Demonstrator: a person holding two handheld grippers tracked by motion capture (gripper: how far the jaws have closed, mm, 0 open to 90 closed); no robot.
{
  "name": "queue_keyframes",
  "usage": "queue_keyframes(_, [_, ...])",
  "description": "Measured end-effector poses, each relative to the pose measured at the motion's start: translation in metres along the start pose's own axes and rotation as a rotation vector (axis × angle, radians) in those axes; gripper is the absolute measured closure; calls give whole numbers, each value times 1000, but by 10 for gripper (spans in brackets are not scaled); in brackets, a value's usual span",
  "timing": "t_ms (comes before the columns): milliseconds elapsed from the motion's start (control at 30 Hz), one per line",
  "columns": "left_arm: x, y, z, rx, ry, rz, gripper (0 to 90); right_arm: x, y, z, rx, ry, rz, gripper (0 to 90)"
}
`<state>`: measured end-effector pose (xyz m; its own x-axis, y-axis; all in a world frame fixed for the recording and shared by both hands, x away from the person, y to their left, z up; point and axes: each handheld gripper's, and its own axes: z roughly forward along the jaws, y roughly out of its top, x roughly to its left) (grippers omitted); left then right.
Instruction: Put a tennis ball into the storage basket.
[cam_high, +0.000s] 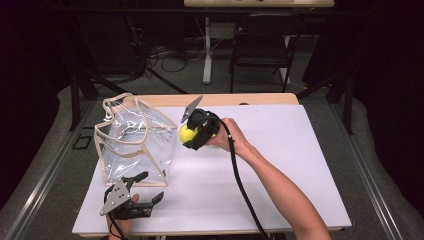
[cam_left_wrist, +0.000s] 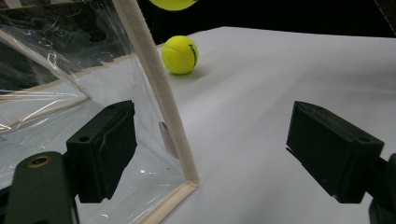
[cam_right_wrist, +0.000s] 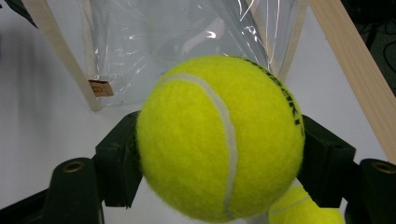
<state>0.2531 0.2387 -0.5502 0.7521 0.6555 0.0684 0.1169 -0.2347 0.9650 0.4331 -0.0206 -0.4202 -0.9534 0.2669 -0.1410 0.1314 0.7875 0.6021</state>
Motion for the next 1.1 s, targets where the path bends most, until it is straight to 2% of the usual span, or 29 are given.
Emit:
queue_keyframes(67, [1,1,1,4,-1,4,157,-1,4,2,12,-3,-16,263])
queue_keyframes(267, [1,1,1,-1,0,1,157,-5,10,6,18,-6,-20,263])
queue_keyframes(533, [1,1,0,-2,-1,-4,156,-14,20,2,-4,-7,3,263])
queue_keyframes(1100, [2,3,-1,-4,8,-4,156,-12,45,-2,-22,0,-16,264])
